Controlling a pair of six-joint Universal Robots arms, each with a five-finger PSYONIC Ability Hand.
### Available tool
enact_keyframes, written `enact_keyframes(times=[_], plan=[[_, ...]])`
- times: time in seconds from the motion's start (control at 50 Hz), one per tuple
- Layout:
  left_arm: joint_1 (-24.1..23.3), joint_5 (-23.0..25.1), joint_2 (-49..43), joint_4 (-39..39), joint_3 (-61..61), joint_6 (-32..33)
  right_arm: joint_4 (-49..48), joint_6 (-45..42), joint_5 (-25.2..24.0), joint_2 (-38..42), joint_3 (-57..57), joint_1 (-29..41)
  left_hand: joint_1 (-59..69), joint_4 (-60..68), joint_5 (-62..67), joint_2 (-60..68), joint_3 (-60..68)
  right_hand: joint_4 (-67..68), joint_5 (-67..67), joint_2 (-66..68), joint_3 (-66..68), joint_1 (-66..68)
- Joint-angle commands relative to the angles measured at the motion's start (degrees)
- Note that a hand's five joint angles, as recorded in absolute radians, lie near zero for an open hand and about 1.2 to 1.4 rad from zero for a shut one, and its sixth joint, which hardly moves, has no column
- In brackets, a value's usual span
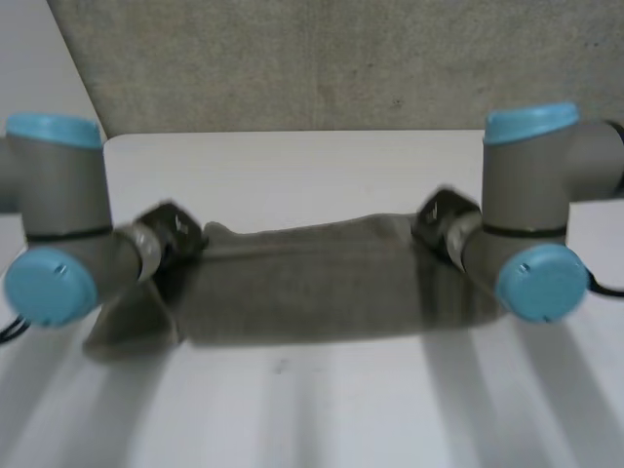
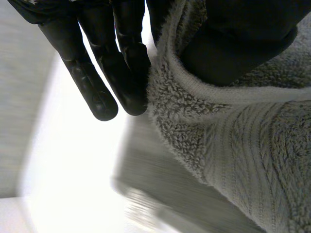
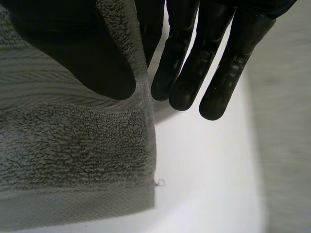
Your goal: Fold the towel.
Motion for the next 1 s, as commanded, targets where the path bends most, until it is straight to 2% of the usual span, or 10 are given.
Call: enact_keyframes(times=[0.02,0.1,0.16,0.26,0.44,0.66,0.82,0.96,0.98,1.0], plan=[[-2.22,-2.68,-3.69,4.18,28.65,-3.65,-15.70,5.58,4.58,-0.26,-21.69,0.61,11.93,10.18,10.28,10.27,10.25,11.68,13.80,12.60,12.12,24.67],[-4.68,-3.12,-1.68,17.14,36.30,-16.35,-33.41,20.04,4.85,-11.21,-15.41,-0.18,11.93,10.18,10.28,10.27,10.25,11.68,13.80,12.60,12.12,24.67],[-4.60,-3.03,4.02,23.14,33.51,-24.53,-39.15,20.70,2.84,-16.50,-6.36,-0.27,11.93,10.18,10.28,10.27,10.25,11.68,13.80,12.60,12.12,24.67],[-3.63,-2.33,7.39,23.95,21.57,-29.49,-37.43,16.40,-1.03,-17.84,2.19,-0.18,11.93,10.18,10.28,10.27,10.25,11.68,13.80,12.60,12.12,24.67],[-2.31,-2.24,4.76,18.77,0.21,-25.02,-15.75,6.47,-7.45,-10.91,11.87,-3.25,11.93,10.18,10.28,10.27,10.25,11.68,13.80,12.60,12.12,24.67],[-3.01,-2.24,3.78,14.21,-17.82,-12.64,10.20,-0.93,-5.17,-8.68,20.74,-5.89,11.93,10.18,10.28,10.27,10.25,11.68,13.80,12.60,12.12,24.67],[-2.31,-2.24,12.82,5.16,-25.39,-3.48,11.01,-1.28,-5.70,-17.04,25.85,-8.53,11.93,10.18,10.28,10.27,10.25,11.68,13.80,12.60,12.12,24.67],[-2.40,-2.33,15.03,6.71,-26.45,-4.09,10.40,-0.75,-6.14,-17.67,28.13,-8.62,11.93,10.18,10.28,10.27,10.25,11.68,13.80,12.60,12.12,24.67],[-2.31,-2.50,14.95,8.38,-26.72,-4.61,9.70,-0.66,-6.40,-17.67,28.92,-8.62,-3.87,-5.61,-5.52,-5.53,-5.55,11.68,13.80,12.60,12.12,24.67],[-2.31,-2.51,14.95,8.40,-26.72,-4.62,9.70,-0.66,-6.40,-17.67,28.93,-8.62,-4.03,-5.77,-5.68,-5.68,-5.71,11.68,13.80,12.60,12.12,24.67]])
